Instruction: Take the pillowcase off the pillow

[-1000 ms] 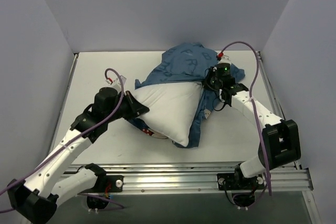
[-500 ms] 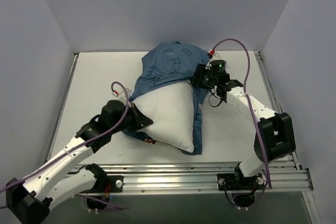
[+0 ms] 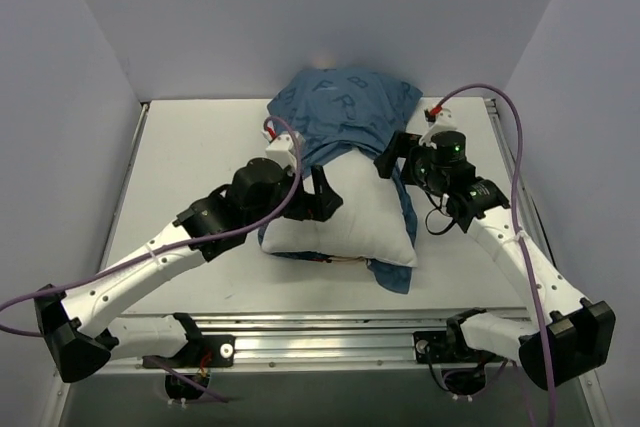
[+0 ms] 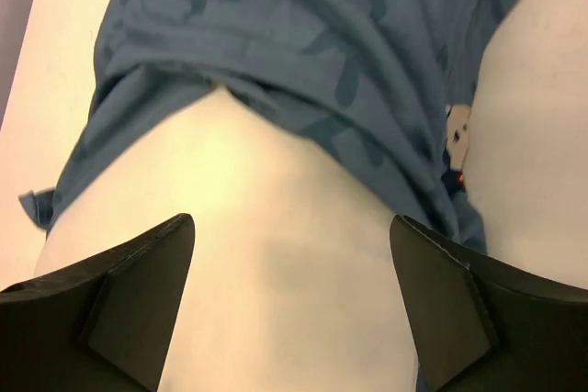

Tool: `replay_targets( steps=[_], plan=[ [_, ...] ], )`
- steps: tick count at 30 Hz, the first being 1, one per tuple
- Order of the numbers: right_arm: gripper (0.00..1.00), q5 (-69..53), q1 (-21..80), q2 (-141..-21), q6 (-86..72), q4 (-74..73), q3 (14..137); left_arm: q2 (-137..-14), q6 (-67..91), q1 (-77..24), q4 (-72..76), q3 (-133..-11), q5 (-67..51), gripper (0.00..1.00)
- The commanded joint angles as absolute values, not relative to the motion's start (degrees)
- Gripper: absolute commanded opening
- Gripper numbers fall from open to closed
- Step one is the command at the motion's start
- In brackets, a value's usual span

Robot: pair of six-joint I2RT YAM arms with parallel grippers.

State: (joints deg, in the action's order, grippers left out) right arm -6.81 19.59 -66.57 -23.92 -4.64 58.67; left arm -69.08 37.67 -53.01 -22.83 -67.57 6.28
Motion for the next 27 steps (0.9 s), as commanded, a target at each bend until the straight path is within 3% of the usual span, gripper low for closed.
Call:
replay_targets(
  steps=[1,5,6,8,12,16,17,19,20,21,27],
  plan=[
    [0.83,-7.5,22.9,-64.5,-23.4,-8.7,56.6,-66.2,31.5,-47.7,-26.8,-69.6,13.8,0.95],
    [0.83,-4.1,30.7,-63.4,-24.4,-7.8,56.3,-66.7,33.2,-36.7,-24.3,-65.0,7.7,1.0],
    [0.83,-2.3,35.2,-64.1,-24.8,-7.6,56.5,-68.5,33.7,-34.6,-24.2,-63.4,5.2,0.94],
    [0.83,3.3,39.5,-66.5,-25.0,-6.9,56.8,-70.4,35.8,-29.2,-20.7,-61.0,2.0,0.91],
    [0.84,6.8,41.9,-72.4,-27.3,-5.5,54.4,-76.1,41.8,-24.6,-8.5,-53.5,-9.4,0.85],
    [0.84,9.0,37.4,-76.1,-29.4,-5.4,51.2,-79.4,48.8,-24.9,4.4,-47.2,-20.1,0.65],
    [0.84,8.6,34.2,-76.7,-29.4,-5.1,50.5,-79.5,52.2,-25.1,10.6,-43.4,-21.3,0.47],
    [0.83,5.8,31.3,-76.9,-28.9,-3.7,48.8,-78.6,54.9,-25.7,16.4,-39.4,-22.7,0.28],
    [0.83,5.3,29.5,-76.9,-28.5,-3.3,48.6,-78.0,56.4,-26.2,20.3,-35.8,-22.7,0.09],
    [0.83,5.3,29.4,-77.1,-27.3,-3.1,49.0,-76.4,56.7,-27.1,21.3,-34.4,-22.5,0.03],
    [0.82,3.4,29.1,-83.6,-21.5,-0.5,54.7,-62.4,56.4,-36.2,18.6,-26.6,-13.1,0.02]
  ],
)
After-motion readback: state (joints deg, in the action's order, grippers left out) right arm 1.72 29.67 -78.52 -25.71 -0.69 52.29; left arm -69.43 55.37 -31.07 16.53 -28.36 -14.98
